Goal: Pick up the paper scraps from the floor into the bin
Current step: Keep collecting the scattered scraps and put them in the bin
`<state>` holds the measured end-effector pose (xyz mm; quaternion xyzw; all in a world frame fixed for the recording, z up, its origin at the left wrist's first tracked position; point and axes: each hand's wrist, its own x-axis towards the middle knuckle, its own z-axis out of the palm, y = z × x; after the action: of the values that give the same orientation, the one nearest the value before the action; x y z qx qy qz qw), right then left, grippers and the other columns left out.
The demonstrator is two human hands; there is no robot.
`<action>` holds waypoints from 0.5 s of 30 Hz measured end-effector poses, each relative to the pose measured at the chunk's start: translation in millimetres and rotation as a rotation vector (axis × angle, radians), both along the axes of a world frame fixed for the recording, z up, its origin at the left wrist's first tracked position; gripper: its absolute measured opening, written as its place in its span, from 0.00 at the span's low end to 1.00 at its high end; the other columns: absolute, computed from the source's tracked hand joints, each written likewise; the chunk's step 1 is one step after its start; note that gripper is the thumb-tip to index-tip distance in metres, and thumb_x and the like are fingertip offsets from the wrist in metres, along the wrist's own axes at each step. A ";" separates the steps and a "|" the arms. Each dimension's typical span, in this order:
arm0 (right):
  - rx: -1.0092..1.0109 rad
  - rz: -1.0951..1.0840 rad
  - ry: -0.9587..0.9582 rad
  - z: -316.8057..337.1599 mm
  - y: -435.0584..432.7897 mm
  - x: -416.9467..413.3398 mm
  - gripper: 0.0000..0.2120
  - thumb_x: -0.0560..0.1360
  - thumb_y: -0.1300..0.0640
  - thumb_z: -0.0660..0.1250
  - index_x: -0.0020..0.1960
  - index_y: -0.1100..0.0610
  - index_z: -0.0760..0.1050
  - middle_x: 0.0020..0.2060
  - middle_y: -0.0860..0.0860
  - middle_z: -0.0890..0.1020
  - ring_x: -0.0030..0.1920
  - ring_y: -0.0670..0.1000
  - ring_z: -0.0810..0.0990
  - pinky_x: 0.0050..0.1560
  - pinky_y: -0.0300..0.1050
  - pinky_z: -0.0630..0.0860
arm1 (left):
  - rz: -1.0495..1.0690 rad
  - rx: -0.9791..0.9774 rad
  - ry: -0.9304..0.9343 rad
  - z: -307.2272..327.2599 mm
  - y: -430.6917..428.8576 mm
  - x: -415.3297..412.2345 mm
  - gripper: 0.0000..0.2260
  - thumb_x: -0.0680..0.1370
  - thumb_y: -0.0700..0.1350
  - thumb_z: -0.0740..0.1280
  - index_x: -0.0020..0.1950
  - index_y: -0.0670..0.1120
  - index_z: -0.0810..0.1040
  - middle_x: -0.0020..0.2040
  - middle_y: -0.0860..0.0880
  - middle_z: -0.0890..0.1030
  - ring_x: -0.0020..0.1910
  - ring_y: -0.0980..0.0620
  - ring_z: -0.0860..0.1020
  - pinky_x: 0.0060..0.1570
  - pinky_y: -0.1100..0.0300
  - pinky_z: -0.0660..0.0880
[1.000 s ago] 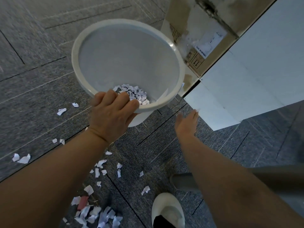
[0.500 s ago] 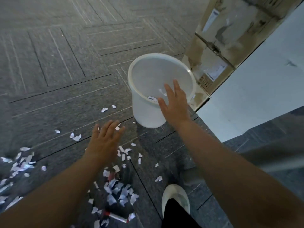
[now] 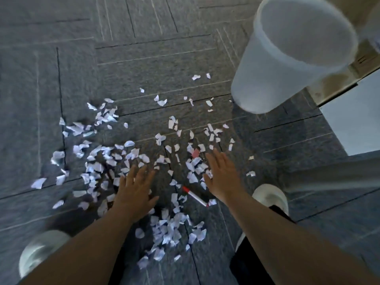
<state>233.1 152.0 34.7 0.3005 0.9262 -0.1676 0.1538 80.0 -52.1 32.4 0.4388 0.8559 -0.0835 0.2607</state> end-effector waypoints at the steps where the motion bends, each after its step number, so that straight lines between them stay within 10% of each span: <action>1: -0.004 -0.003 -0.054 -10.3 -11.0 5.5 0.30 0.79 0.46 0.53 0.76 0.52 0.44 0.76 0.54 0.44 0.75 0.55 0.43 0.73 0.51 0.45 | 0.012 -0.010 -0.014 -7.5 -12.3 4.1 0.36 0.76 0.64 0.56 0.76 0.50 0.43 0.77 0.46 0.42 0.74 0.41 0.40 0.71 0.41 0.47; 8: 0.026 0.345 -0.012 -51.1 -102.5 32.8 0.38 0.71 0.33 0.50 0.73 0.55 0.53 0.72 0.58 0.62 0.71 0.61 0.61 0.65 0.59 0.60 | -0.141 0.053 -0.068 -53.9 -79.5 41.6 0.44 0.65 0.71 0.52 0.72 0.42 0.59 0.72 0.40 0.63 0.75 0.45 0.44 0.67 0.45 0.50; 15: 0.048 0.355 -0.087 -81.9 -158.6 80.4 0.54 0.61 0.23 0.55 0.75 0.56 0.48 0.73 0.58 0.53 0.71 0.62 0.52 0.64 0.66 0.59 | -0.122 0.059 -0.026 -70.2 -134.0 67.4 0.50 0.60 0.75 0.54 0.73 0.45 0.57 0.74 0.43 0.56 0.75 0.44 0.40 0.68 0.44 0.39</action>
<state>313.5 -6.6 -47.3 0.1430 0.9609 -0.1023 0.2138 147.5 -186.1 -37.8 0.4987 0.8261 -0.0681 0.2534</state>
